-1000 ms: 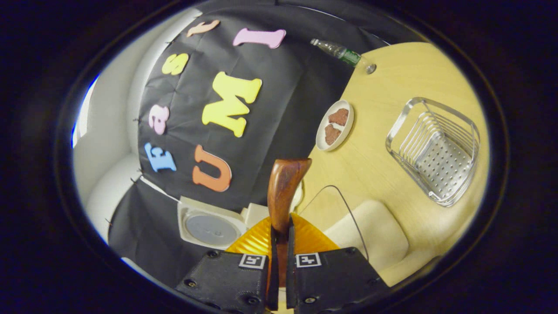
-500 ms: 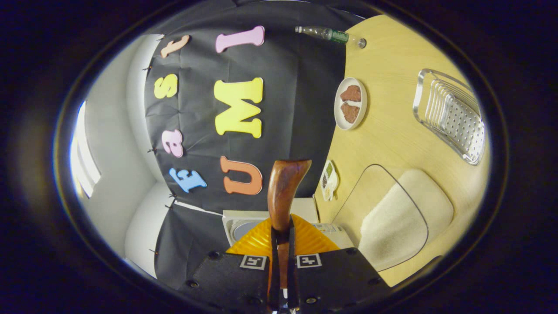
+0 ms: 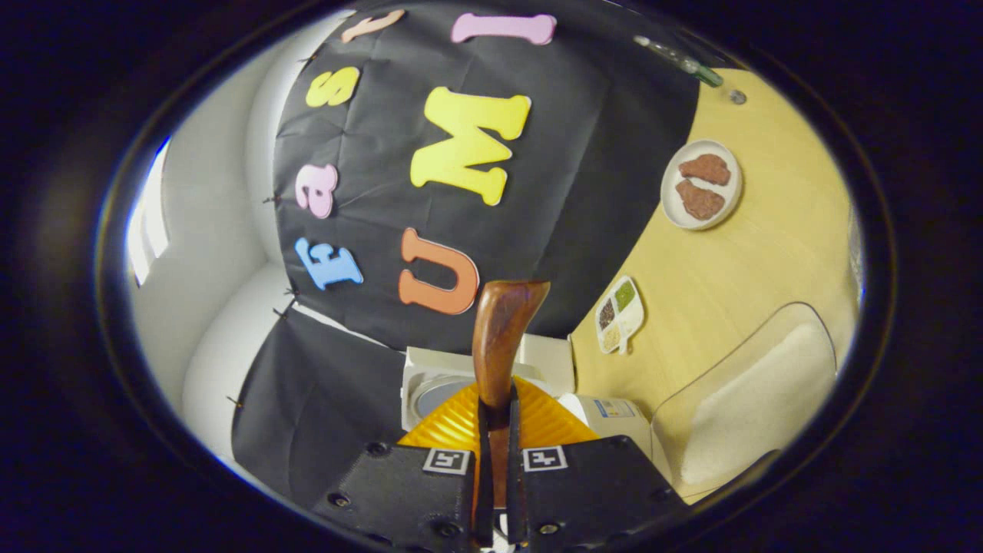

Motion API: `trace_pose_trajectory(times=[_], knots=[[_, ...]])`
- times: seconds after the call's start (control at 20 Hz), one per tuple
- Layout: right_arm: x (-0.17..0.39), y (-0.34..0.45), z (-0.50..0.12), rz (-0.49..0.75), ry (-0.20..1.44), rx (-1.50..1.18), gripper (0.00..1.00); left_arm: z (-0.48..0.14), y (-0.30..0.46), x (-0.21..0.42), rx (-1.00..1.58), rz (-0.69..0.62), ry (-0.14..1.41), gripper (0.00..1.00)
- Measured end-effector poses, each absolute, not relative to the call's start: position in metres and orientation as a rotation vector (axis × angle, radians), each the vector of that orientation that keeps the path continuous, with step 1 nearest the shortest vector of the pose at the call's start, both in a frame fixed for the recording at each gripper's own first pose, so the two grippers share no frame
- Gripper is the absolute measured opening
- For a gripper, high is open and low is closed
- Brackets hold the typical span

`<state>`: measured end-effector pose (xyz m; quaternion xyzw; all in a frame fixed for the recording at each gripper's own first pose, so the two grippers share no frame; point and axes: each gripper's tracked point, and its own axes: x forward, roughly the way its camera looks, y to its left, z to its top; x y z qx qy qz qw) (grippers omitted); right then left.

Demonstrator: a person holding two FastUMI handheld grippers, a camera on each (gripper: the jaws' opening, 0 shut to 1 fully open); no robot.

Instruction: Close the left gripper, press the button to open the rice cooker; take a wooden spoon from the chopstick holder with the right hand, scoop a spoonful of rice and pour it into the rice cooker, then put the wooden spoon back into the chopstick holder.

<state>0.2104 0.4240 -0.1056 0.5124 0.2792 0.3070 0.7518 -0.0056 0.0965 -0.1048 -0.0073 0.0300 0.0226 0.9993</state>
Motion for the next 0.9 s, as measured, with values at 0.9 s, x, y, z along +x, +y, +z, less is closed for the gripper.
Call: trace_pose_trajectory(times=[0.9], knots=[[0.206,0.584,-0.099,0.8,0.301,0.164,0.12,-0.11,0.129,-0.018,-0.024,0.14,0.103,0.96]])
